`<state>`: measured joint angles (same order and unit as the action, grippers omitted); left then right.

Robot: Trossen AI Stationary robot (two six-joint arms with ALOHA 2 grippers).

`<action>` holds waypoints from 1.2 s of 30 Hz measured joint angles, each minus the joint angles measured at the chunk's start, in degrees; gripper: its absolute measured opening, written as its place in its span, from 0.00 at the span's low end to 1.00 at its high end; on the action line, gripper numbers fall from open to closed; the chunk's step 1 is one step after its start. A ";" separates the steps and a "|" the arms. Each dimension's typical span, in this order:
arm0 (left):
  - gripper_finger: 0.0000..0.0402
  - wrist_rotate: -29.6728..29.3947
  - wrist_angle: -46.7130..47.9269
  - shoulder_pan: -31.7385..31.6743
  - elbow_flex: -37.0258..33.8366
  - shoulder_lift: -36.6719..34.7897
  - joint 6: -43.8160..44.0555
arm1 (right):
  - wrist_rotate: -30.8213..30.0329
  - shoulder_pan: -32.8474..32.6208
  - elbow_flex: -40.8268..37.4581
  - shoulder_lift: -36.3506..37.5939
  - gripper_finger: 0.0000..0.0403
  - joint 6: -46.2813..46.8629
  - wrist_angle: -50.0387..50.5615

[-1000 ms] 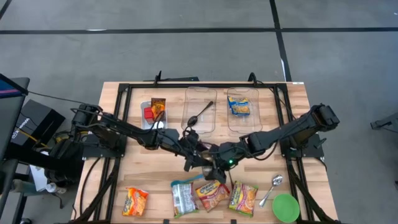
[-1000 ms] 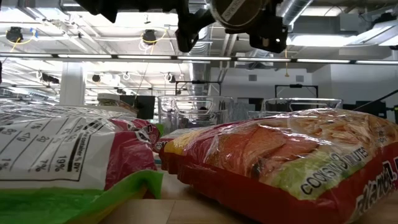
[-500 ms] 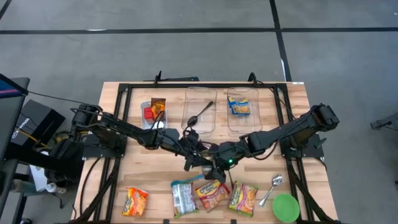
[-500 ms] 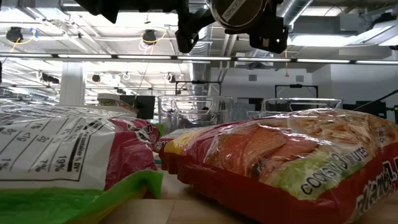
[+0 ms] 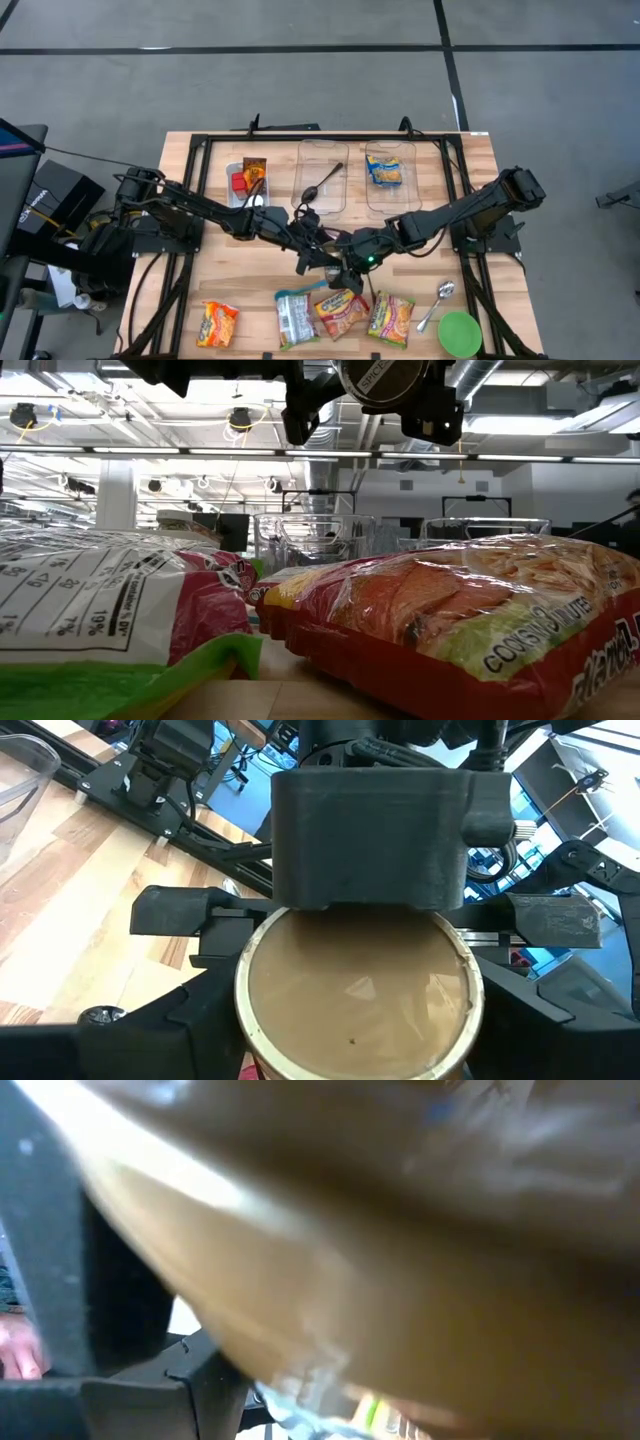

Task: Pick & Place Food Item
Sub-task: Put the gold seasoning bottle into the white bin

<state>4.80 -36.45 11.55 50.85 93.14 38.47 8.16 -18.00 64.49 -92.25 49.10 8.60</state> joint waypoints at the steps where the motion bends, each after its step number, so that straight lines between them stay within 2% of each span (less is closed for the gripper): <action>1: 0.68 0.00 0.00 0.00 0.00 0.00 0.01 | -0.01 0.00 0.00 0.00 0.70 0.00 0.00; 11: 0.68 -0.09 0.05 0.00 0.02 0.07 0.60 | -0.02 0.00 0.00 0.00 0.77 0.04 -0.09; 26: 0.68 0.11 0.09 0.00 0.02 0.07 0.81 | -0.05 0.07 -0.04 0.00 0.79 -1.19 -0.82; 29: 0.69 0.11 0.16 0.00 0.02 0.07 0.81 | -0.15 0.07 -0.04 0.00 0.83 -1.93 -1.33; 34: 0.68 0.02 0.65 0.00 0.00 0.13 0.81 | -0.46 0.07 -0.04 0.07 0.97 -3.20 -1.62; 36: 0.68 0.04 0.69 0.00 0.00 0.13 0.81 | 0.99 0.31 -0.04 0.07 0.97 -4.67 -1.54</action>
<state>4.84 -35.75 11.55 50.85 93.27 39.29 9.15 -17.69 64.45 -92.18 44.43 7.07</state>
